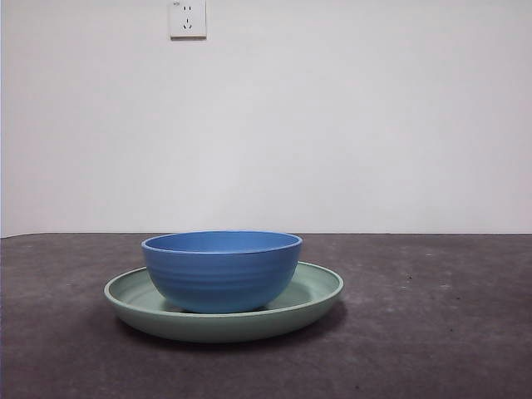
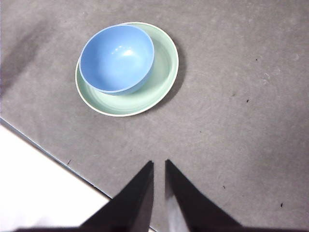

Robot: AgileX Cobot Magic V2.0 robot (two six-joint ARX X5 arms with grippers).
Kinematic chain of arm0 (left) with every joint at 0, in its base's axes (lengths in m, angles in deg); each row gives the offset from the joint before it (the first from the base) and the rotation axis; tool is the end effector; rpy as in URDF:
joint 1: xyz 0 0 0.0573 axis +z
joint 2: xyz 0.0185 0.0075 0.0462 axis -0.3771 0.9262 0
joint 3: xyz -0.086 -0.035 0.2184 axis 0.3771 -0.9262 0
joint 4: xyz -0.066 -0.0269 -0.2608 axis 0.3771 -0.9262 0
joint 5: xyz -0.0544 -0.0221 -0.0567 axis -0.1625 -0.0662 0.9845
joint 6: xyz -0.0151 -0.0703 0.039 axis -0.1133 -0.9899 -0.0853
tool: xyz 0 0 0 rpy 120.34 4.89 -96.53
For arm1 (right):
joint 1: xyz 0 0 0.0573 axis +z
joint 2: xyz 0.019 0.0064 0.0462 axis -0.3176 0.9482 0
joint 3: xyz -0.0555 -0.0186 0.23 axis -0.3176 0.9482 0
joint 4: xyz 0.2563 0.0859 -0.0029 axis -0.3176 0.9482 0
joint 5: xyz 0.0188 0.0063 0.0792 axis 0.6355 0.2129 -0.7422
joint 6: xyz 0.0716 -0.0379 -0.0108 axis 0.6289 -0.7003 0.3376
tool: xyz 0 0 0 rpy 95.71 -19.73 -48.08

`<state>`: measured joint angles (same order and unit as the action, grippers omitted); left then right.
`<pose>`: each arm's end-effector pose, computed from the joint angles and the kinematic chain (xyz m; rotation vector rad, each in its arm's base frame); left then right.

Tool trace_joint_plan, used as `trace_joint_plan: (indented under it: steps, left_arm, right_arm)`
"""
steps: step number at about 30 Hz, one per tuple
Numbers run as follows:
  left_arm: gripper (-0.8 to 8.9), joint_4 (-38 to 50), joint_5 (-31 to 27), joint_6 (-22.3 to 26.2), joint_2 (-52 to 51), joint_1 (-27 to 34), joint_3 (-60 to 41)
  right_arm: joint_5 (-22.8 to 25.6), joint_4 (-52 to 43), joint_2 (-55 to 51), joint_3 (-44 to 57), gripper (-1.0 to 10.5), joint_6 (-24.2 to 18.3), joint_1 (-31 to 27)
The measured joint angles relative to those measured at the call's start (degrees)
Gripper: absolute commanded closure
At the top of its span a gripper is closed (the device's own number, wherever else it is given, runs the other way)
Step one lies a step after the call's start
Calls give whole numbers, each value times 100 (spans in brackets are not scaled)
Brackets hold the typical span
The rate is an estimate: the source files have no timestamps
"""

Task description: Pick up the blue bowl, put it on the green plate, put it on desk

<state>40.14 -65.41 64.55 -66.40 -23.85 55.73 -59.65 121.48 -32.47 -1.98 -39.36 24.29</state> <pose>0.1758 0.0001 0.1662 -0.0619 0.1311 0.0530 0.1232 0.1140 0.3208 -0.0009 0.8463 0.5754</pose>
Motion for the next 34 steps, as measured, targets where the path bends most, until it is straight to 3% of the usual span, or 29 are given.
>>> trace_joint_plan:
  steps: [10, 17, 34]
  left_arm:
    - [778, 133, 92, -2, -28, 17, -273]
    - [778, 122, 634, -2, -28, 17, -273]
    - [778, 122, 623, 262, -28, 17, -273]
  right_arm:
    - [0, 0, -2, 0, 913, 0, 0]
    - [0, 0, 0, 0, 913, 0, 0]
    - [0, 0, 0, 0, 913, 0, 0]
